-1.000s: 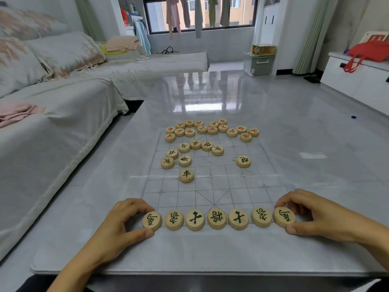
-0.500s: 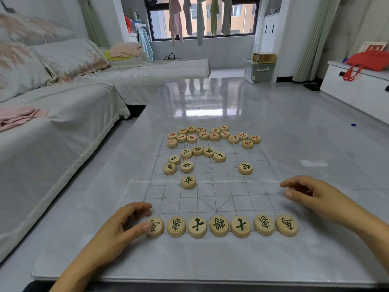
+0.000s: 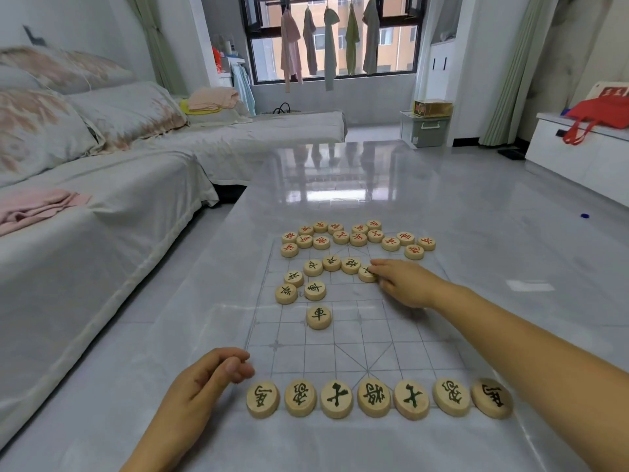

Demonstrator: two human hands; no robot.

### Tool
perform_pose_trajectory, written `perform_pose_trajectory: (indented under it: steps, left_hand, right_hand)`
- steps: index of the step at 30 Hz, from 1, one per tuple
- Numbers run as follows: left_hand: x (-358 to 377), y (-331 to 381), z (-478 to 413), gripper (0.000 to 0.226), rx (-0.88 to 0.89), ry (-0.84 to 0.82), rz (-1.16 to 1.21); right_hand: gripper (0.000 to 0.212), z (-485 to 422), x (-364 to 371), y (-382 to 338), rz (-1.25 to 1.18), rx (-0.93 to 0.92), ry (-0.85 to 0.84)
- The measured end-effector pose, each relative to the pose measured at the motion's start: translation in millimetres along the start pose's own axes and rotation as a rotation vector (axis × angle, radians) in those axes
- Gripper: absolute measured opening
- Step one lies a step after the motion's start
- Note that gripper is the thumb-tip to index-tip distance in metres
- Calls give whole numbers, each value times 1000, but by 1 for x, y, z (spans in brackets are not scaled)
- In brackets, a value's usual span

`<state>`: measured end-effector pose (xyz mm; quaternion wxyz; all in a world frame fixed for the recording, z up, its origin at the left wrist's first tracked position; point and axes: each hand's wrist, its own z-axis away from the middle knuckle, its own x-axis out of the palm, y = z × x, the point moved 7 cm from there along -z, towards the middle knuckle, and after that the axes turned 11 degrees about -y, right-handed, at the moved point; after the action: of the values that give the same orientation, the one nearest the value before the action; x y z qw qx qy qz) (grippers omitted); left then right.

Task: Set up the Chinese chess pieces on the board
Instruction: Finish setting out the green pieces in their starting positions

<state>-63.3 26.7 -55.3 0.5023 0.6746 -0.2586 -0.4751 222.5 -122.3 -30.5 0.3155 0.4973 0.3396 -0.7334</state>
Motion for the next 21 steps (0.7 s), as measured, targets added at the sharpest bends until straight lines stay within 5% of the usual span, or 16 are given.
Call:
perform_pose_trajectory:
  steps: [4, 7, 11, 19, 21]
  left_hand:
    - [0, 0, -1, 15, 1, -2, 28]
    - [-1, -2, 0, 39, 12, -15, 23]
    - [-1, -1, 0, 17, 11, -4, 32]
    - [0, 0, 1, 18, -14, -11, 41]
    - [0, -1, 1, 37, -6, -22, 43]
  right_hand:
    - [41, -8, -1, 9, 19, 29, 40]
    - [38, -10, -4, 15, 118, 75, 69]
    - [36, 3, -7, 44, 197, 210, 44]
    - [39, 65, 1, 106, -28, 277, 44]
    - [40, 86, 9, 100, -50, 234, 67]
